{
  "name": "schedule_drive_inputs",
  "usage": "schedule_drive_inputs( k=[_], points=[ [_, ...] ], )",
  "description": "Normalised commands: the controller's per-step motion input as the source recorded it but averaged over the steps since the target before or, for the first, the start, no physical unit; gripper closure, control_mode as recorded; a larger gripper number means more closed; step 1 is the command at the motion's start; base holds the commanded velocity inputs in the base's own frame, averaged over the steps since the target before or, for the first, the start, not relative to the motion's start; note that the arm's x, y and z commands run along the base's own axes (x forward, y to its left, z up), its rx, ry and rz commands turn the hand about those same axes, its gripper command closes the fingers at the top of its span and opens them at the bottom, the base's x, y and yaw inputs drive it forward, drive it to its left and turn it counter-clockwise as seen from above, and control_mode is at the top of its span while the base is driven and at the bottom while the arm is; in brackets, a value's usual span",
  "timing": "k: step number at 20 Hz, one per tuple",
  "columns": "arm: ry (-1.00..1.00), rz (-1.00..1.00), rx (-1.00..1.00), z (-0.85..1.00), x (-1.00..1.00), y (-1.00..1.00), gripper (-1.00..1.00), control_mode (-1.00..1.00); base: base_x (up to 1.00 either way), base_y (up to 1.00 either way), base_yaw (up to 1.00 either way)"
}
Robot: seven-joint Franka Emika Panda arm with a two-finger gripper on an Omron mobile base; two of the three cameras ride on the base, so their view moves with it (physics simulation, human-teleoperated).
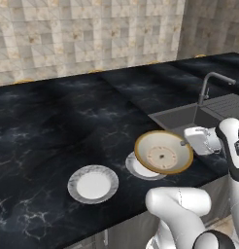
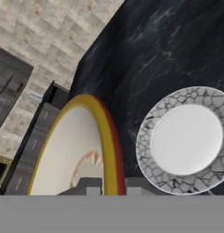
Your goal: Move the bowls from the cabinet to the plates on the dining table.
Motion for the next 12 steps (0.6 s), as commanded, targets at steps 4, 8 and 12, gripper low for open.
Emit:
schedule_drive_inputs(
  k=[4, 8, 12],
  points=[
    [0.04, -0.01, 0.00, -0.26, 0.04, -0.15, 1.00, -1.00, 0.00, 0.00, 0.00],
    [0.03, -0.01, 0.00, -0.28, 0.06, -0.10, 1.00, -1.00, 0.00, 0.00, 0.00],
    [0.02, -0.02, 0.00, -0.22, 0.15, -0.02, 1.00, -1.00, 0.00, 0.00, 0.00]
  ],
)
